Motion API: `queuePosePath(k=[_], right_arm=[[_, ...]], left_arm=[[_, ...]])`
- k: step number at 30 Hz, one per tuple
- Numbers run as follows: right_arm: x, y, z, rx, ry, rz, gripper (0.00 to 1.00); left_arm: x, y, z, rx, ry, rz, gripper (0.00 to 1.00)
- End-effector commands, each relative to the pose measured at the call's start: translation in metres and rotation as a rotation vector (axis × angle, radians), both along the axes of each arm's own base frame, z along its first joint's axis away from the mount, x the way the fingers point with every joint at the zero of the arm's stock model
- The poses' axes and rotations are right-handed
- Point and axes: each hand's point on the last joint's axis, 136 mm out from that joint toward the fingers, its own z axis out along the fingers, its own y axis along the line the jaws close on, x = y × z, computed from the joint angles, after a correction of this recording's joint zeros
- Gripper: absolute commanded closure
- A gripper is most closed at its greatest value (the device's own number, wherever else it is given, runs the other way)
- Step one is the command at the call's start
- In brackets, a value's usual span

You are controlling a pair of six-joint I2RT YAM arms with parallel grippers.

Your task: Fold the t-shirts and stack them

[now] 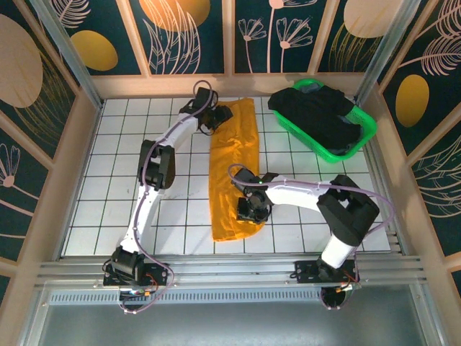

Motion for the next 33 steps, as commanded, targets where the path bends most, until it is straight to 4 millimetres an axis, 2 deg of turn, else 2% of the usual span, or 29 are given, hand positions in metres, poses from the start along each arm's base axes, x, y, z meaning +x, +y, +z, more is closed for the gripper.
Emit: queuePosePath(k=[1,2,4,7,8,10,14,17,20,23,25,28,31,33], right_arm=[[-0.017,-0.033,0.017,-0.103,0.018,-0.046,0.63],[-0.014,-0.036,0.026,-0.097,-0.006,-0.055,0.60],[-0.012,-0.045,0.040,-0.097,-0.042,-0.074,0.58],[-0.019,-0.060,0.041,-0.092,-0.060,-0.069,0.53],[-0.025,-0.066,0.036,-0.093,-0.048,-0.062,0.52],[-0.036,-0.068,0.027,-0.080,-0.027,-0.022,0.50],[-0.048,-0.057,0.012,-0.030,0.010,0.058,0.48],[-0.053,-0.056,-0.002,-0.062,0.044,0.085,0.48],[-0.048,-0.045,-0.006,-0.032,0.038,0.078,0.50],[-0.043,-0.030,-0.008,0.004,0.046,0.057,0.57],[-0.043,-0.027,-0.011,-0.001,0.062,0.046,0.72],[-0.046,-0.029,-0.014,-0.019,0.078,0.031,0.89],[-0.049,-0.029,-0.010,-0.004,0.085,0.016,0.99],[-0.050,-0.026,-0.003,0.025,0.088,0.006,1.00]], left_arm=[[0.005,0.019,0.076,0.043,-0.128,0.026,0.44],[-0.001,0.023,0.091,0.060,-0.143,0.034,0.43],[-0.022,0.033,0.106,0.095,-0.142,0.044,0.43],[-0.074,0.037,0.110,0.117,-0.106,0.004,0.43],[-0.097,0.038,0.106,0.120,-0.079,-0.018,0.44],[-0.145,0.042,0.086,0.134,0.009,-0.066,0.45],[-0.252,0.054,0.052,0.147,0.173,-0.205,0.49],[-0.327,0.071,0.028,0.207,0.308,-0.298,0.49],[-0.380,0.086,0.008,0.216,0.418,-0.336,0.49],[-0.416,0.089,-0.002,0.169,0.494,-0.355,0.48],[-0.437,0.083,-0.004,0.144,0.531,-0.393,0.48],[-0.461,0.068,-0.004,0.109,0.575,-0.460,0.48],[-0.477,0.059,-0.006,0.092,0.610,-0.491,0.48],[-0.484,0.051,-0.006,0.058,0.626,-0.502,0.48]])
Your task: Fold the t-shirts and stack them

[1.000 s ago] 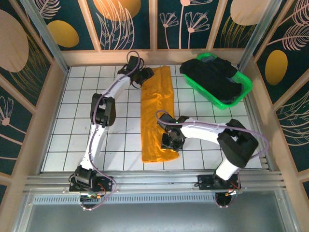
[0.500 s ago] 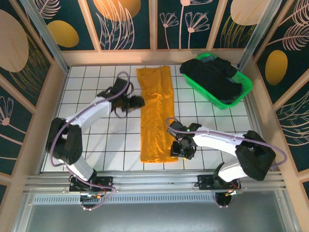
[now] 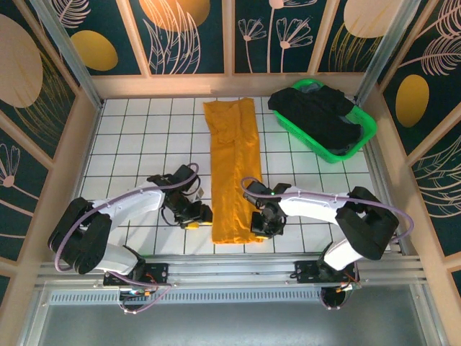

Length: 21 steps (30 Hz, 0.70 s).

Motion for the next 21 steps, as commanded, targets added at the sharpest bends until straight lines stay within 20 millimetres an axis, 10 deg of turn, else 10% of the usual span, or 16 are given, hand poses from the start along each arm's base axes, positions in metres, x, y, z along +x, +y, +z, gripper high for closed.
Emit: queuePosePath(k=[1,21], right_arm=[[0.000,0.016,0.005,0.077,-0.001,-0.020,1.00],[-0.008,0.019,0.020,0.130,0.020,-0.027,1.00]], left_arm=[[-0.019,-0.013,0.004,-0.063,0.080,0.012,0.48],[-0.030,-0.027,-0.026,0.071,0.079,-0.069,0.59]])
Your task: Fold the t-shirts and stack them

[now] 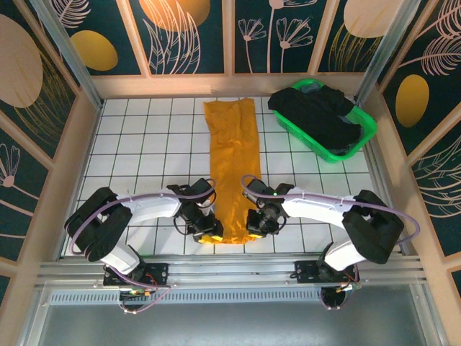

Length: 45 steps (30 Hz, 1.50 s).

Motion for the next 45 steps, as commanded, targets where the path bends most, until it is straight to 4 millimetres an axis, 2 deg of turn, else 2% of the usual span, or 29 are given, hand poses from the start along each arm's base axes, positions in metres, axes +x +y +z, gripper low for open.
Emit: queuePosePath(k=[1,6,10,20,24,26,29,30,32,35,38,42,45], right_arm=[[-0.008,-0.002,0.003,0.011,0.018,-0.007,1.00],[-0.009,-0.002,0.003,0.010,0.019,-0.001,1.00],[-0.008,0.000,0.002,0.018,0.022,0.002,1.00],[-0.008,0.002,0.001,0.026,0.026,-0.006,1.00],[-0.010,0.002,0.000,0.031,0.033,-0.009,1.00],[-0.011,0.002,-0.001,0.034,0.035,-0.007,1.00],[-0.012,0.003,0.000,0.039,0.036,0.006,1.00],[-0.011,0.005,0.002,0.047,0.030,0.011,1.00],[-0.011,0.009,0.006,0.065,0.024,0.032,1.00],[-0.017,0.012,0.011,0.082,0.040,0.078,1.00],[-0.031,0.007,0.011,0.057,0.086,0.134,1.00],[-0.046,0.005,0.019,0.061,0.120,0.156,1.00],[-0.042,0.008,0.027,0.077,0.113,0.127,1.00]], left_arm=[[0.007,0.012,0.000,0.091,-0.053,-0.009,0.57],[0.012,0.024,0.013,0.151,-0.098,0.022,0.54],[0.006,0.034,0.014,0.178,-0.095,0.022,0.53],[0.003,0.006,0.001,0.123,-0.062,-0.026,0.55],[0.006,0.005,-0.009,0.148,-0.068,-0.044,0.61],[0.010,0.003,-0.011,0.158,-0.078,-0.048,0.68],[0.018,0.003,-0.007,0.179,-0.109,-0.043,0.95],[0.019,0.006,-0.004,0.192,-0.120,-0.040,1.00],[0.014,0.012,0.000,0.192,-0.116,-0.039,1.00],[-0.012,0.020,-0.001,0.146,-0.041,-0.055,1.00],[-0.038,0.022,0.001,0.059,0.050,-0.048,1.00],[-0.035,0.007,0.024,-0.042,0.042,-0.016,1.00],[-0.025,0.000,0.039,-0.054,0.006,0.013,1.00]])
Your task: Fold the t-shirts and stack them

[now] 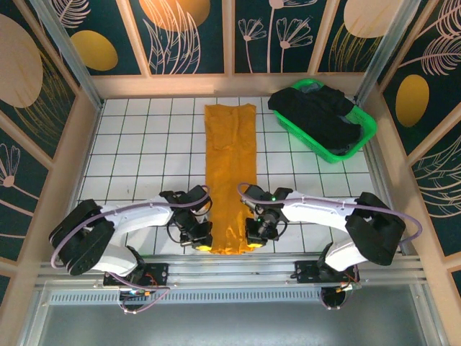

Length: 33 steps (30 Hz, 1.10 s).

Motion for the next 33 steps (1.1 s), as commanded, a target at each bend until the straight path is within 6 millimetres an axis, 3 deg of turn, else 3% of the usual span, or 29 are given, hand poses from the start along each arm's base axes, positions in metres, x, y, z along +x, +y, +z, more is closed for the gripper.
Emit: queuePosePath(k=[1,7,12,15,20,26,29,33], right_arm=[[0.001,0.003,0.020,0.020,0.011,-0.024,1.00],[0.044,0.004,0.039,0.024,-0.049,-0.165,1.00],[0.095,0.007,0.060,0.068,-0.110,-0.289,1.00],[0.129,0.006,0.065,0.080,-0.141,-0.354,1.00],[0.180,0.004,0.066,0.053,-0.202,-0.423,1.00],[0.235,0.001,0.052,0.027,-0.244,-0.492,1.00],[0.254,0.009,0.050,0.022,-0.267,-0.489,1.00],[0.286,0.003,0.046,0.010,-0.276,-0.524,1.00]], left_arm=[[0.011,-0.019,0.029,-0.075,-0.024,0.039,1.00],[0.044,-0.015,0.057,-0.005,-0.172,0.067,1.00],[0.094,0.000,0.074,0.040,-0.280,0.174,1.00],[0.126,-0.007,0.084,0.012,-0.326,0.211,1.00],[0.174,-0.008,0.081,-0.005,-0.358,0.300,1.00],[0.224,-0.005,0.073,-0.003,-0.393,0.364,1.00],[0.247,-0.001,0.066,0.003,-0.408,0.385,1.00],[0.273,0.002,0.056,0.012,-0.411,0.386,1.00]])
